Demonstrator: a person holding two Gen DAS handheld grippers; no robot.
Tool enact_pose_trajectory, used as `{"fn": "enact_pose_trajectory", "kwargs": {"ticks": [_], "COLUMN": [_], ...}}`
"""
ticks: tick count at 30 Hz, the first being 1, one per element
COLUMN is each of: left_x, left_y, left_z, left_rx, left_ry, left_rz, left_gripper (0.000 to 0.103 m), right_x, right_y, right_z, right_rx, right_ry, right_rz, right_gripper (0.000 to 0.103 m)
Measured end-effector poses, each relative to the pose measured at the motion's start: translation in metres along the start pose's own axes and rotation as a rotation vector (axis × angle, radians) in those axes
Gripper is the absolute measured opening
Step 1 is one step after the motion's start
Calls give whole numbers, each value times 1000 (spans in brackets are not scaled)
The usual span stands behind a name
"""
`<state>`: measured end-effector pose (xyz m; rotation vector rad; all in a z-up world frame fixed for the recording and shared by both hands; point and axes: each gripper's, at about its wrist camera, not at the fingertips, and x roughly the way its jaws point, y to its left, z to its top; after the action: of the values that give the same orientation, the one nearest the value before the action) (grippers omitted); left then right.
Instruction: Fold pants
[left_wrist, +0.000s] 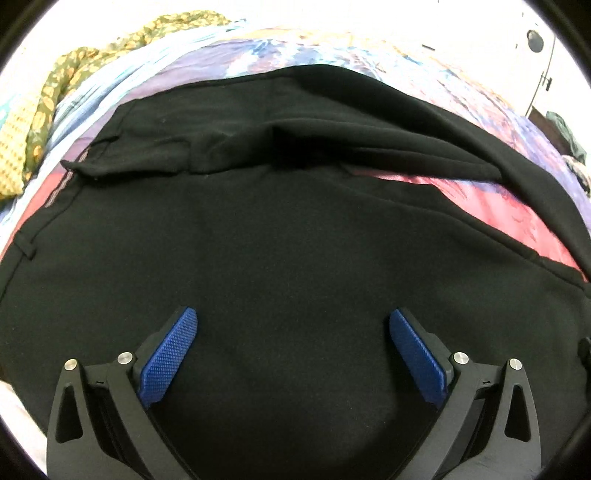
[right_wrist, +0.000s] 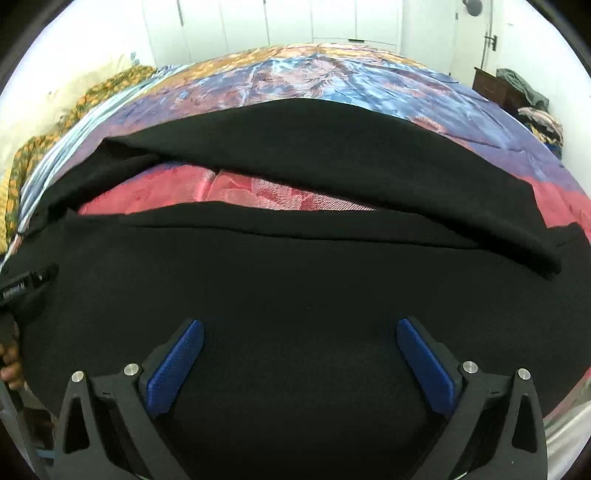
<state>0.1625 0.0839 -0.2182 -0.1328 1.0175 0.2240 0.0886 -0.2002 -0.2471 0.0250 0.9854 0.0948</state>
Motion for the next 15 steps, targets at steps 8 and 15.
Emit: {"fn": "enact_pose_trajectory", "kwargs": {"ticks": [8,15], "left_x": [-3,-18], "left_y": [-1,1], "left_z": [-5,2], "left_rx": [7,-11], "left_ry": [-6,53], "left_rz": [0,18], "left_gripper": [103,102], "right_x": [-6,-8], "right_y": [-1,1], "right_z": [0,0], "right_rx": [4,-18], "right_ry": [-6,-7], "right_rz": [0,-6], "right_gripper": [103,103]}}
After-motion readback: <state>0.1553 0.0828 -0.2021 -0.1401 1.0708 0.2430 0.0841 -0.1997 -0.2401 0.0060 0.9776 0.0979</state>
